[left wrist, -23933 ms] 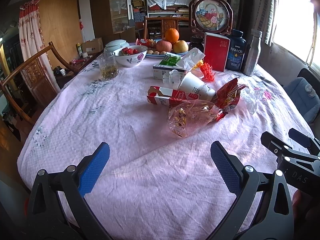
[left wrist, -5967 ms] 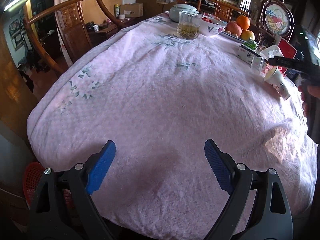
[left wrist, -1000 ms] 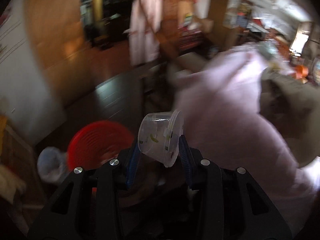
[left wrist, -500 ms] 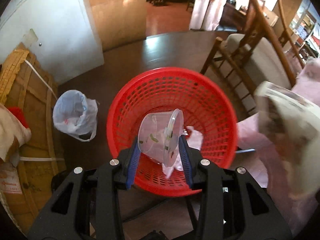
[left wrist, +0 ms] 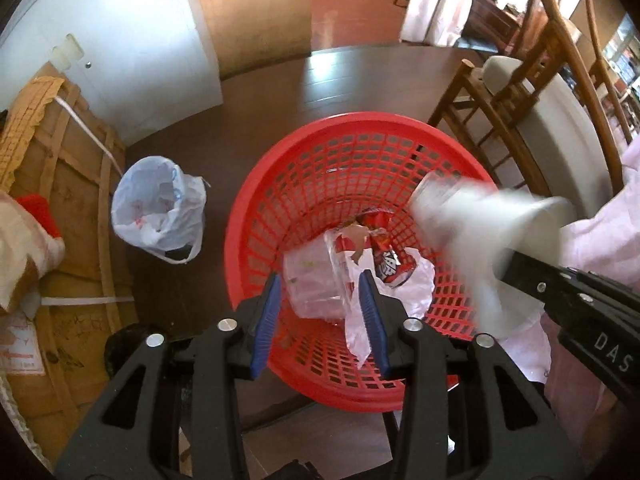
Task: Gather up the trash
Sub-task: 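Carry both cups to the red basket and open both tools, then swing both empty tools back toward the table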
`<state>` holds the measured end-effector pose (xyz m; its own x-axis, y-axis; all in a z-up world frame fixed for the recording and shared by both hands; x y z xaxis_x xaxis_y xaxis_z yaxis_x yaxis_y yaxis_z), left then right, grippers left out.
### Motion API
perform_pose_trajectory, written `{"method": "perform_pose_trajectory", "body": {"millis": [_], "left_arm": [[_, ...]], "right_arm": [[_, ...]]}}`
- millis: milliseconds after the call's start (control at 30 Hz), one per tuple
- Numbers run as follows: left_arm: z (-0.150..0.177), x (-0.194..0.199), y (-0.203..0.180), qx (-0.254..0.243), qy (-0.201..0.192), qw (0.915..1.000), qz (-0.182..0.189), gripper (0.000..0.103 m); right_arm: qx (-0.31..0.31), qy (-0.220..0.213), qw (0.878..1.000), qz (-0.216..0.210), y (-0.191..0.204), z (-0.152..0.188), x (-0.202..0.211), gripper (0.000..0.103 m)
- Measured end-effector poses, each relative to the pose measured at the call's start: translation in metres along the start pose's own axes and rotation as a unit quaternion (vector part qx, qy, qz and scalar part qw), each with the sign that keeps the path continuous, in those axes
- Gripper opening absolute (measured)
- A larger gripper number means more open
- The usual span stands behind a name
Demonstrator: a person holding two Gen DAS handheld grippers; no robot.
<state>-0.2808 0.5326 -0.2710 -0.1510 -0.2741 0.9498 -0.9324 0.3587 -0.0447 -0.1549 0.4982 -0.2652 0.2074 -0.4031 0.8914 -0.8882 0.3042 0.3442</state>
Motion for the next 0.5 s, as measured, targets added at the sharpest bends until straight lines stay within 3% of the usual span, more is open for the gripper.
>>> {"method": "perform_pose_trajectory", "body": {"millis": [33,200,400,467,500], "left_arm": [[-0.001,0.002,0.001,0.004,0.0,1.0,0.001,0.053],[-0.005,0.02,0.0,0.012,-0.018,0.9998,0.005,0.066],[-0.006,0.046,-0.016,0.001,-0.04,0.999,0.019,0.074],[-0.004,0.06,-0.026,-0.007,-0.048,0.9984,0.029,0.075],[-0.004,0.065,-0.029,-0.01,-0.052,0.998,0.033,0.076]], "right_arm": [[0.0,-0.006,1.0,0.001,-0.001,0.0,0.003,0.028],[0.012,-0.021,1.0,-0.003,-0.005,0.004,0.028,0.029],[0.047,-0.055,0.997,-0.003,0.0,0.024,0.086,0.052],[0.06,-0.079,0.995,0.008,0.001,0.033,0.114,0.065],[0.066,-0.096,0.993,0.013,0.001,0.038,0.13,0.066]]}}
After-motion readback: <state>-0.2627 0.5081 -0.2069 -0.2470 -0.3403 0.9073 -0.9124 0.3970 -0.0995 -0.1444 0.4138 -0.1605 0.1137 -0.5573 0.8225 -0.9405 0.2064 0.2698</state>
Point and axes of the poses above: each gripper's, at about its wrist camera, not at the fingertips, and x roughly against the way its jaws point, y to its left, z to its underside, the point moved 4 cm from there along -x, roughly the way its jaws point, and after that the axes turned 3 degrees about x, right-handed, at the moved point
